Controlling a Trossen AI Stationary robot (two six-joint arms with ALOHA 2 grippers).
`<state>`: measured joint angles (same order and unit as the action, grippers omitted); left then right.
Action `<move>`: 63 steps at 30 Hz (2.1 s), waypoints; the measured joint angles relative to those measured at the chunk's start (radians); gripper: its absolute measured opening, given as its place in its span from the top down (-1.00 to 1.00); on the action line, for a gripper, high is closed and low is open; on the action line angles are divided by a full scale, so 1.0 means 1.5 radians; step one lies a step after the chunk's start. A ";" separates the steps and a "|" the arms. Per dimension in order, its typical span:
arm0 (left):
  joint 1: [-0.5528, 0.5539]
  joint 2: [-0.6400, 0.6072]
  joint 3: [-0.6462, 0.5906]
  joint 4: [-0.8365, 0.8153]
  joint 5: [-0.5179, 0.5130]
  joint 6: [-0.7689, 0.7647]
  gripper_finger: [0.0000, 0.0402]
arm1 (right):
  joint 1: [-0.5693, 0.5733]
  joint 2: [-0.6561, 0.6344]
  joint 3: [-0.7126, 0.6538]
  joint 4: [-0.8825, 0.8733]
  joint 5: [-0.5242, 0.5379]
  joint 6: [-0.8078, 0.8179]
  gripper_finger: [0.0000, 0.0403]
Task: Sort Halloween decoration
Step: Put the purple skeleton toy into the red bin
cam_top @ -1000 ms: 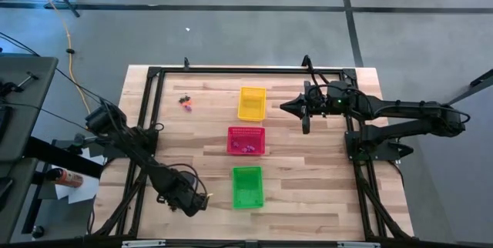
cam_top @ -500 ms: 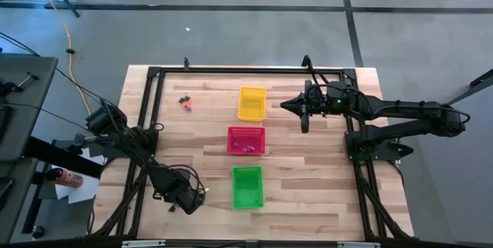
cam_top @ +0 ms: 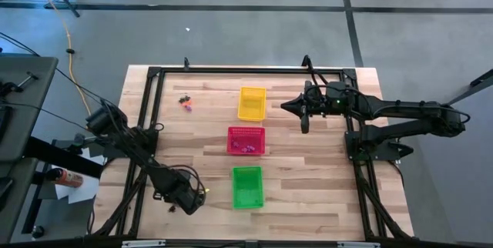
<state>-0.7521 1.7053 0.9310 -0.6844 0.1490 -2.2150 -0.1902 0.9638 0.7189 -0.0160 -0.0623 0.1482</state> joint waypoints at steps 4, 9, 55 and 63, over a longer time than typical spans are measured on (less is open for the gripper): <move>0.000 0.012 0.000 0.020 0.001 0.000 0.17 | 0.000 0.000 0.000 -0.002 0.000 0.000 0.94; -0.001 0.019 0.001 0.037 0.001 -0.001 0.31 | 0.000 0.000 0.000 -0.002 0.002 0.000 0.94; 0.561 -0.232 0.000 0.360 -0.113 1.216 0.97 | 0.000 0.000 0.000 0.045 0.027 -0.043 0.94; 0.690 -0.295 0.000 0.622 0.074 1.244 0.97 | 0.000 0.000 0.000 0.199 0.027 -0.052 0.94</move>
<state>0.2827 1.2622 0.9302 0.2482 0.2604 -0.3491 -0.1902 0.9638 0.7193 0.2824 -0.0223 0.0700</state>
